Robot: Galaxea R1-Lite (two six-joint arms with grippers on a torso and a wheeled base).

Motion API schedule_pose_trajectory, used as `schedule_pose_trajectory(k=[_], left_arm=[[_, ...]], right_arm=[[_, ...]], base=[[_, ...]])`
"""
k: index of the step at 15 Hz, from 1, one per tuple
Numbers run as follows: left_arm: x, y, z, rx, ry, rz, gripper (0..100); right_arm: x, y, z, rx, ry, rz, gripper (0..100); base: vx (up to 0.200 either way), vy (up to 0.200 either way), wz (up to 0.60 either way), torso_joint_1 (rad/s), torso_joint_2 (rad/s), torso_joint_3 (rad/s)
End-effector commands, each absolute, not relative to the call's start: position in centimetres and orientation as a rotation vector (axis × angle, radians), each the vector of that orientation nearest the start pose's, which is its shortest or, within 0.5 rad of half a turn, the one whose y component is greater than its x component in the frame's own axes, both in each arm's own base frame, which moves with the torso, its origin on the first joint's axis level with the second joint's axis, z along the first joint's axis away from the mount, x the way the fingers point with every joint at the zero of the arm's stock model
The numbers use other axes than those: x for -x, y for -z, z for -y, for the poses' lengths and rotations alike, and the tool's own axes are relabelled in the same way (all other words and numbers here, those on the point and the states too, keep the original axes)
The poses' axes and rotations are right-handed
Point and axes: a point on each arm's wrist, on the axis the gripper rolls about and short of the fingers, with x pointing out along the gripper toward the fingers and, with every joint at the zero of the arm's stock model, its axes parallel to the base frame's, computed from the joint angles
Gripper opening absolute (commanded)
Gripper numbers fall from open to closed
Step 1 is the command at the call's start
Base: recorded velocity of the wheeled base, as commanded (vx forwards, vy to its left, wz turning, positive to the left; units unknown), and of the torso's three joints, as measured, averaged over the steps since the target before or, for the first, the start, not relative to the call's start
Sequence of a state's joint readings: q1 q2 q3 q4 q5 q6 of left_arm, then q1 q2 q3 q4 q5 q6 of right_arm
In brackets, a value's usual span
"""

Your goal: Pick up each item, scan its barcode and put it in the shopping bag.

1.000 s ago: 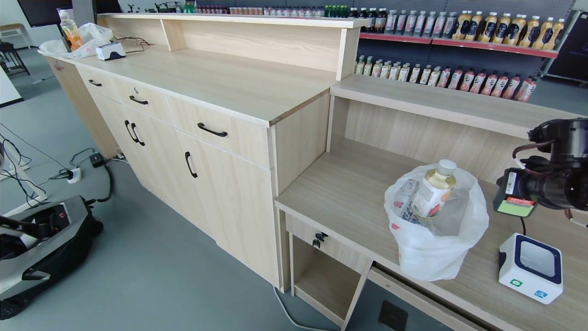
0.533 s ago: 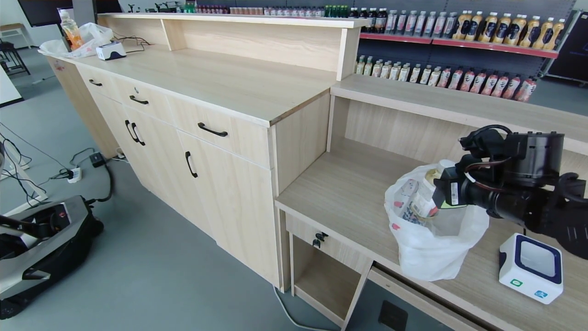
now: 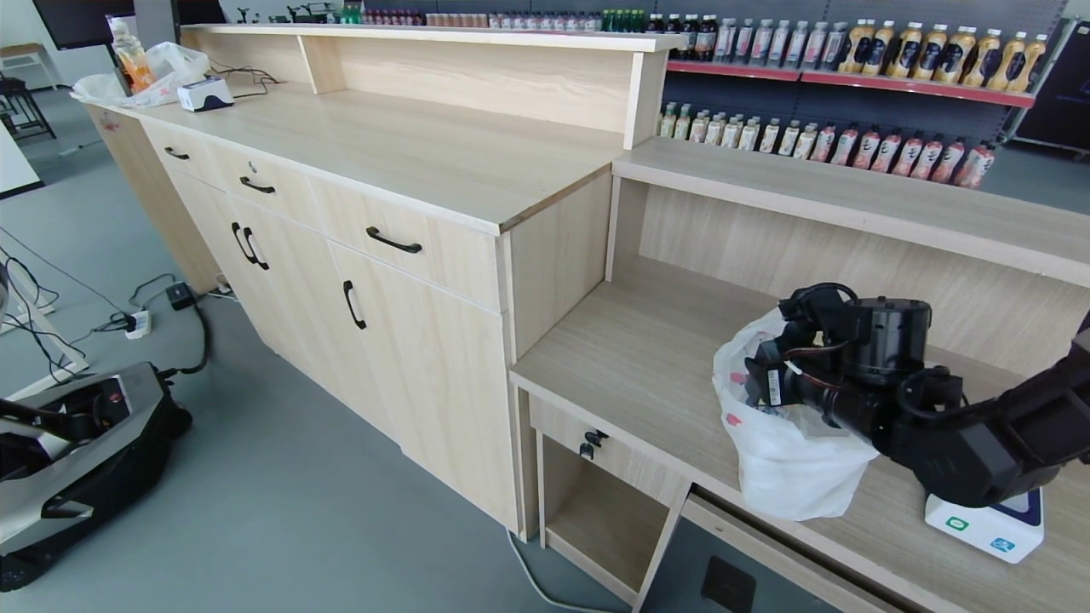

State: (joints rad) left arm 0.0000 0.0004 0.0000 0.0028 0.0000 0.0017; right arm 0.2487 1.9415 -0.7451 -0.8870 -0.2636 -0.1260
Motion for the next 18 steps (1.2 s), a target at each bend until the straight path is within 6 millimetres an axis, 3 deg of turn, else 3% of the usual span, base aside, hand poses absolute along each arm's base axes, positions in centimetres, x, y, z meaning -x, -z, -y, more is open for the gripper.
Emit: schedule_pose_trajectory(k=[1,4,9,18], left_arm=[[2.3,-7.5,0.0,-0.002,0.0,-0.003,100],[2.3,-7.5,0.0,-0.002,0.0,-0.002,100],[2.3,-7.5,0.0,-0.002,0.0,-0.003,100],[2.3,-7.5,0.0,-0.002,0.0,-0.003,100]], right_arm=[[-33.7,-9.5,-8.0,0.215,-0.008,-0.346,0],[-35.1,-7.6,-8.3,0.203,-0.026,-0.31,0],[-35.6,-5.1,-8.5,0.212,-0.049,-0.365,0],[-35.7,-4.9,-7.9,0.202,-0.03,-0.376,0]], base=[[0.0,0.0,0.0,0.0,0.0,0.0],[0.0,0.0,0.0,0.0,0.0,0.0],[0.0,0.0,0.0,0.0,0.0,0.0],[0.0,0.0,0.0,0.0,0.0,0.0]])
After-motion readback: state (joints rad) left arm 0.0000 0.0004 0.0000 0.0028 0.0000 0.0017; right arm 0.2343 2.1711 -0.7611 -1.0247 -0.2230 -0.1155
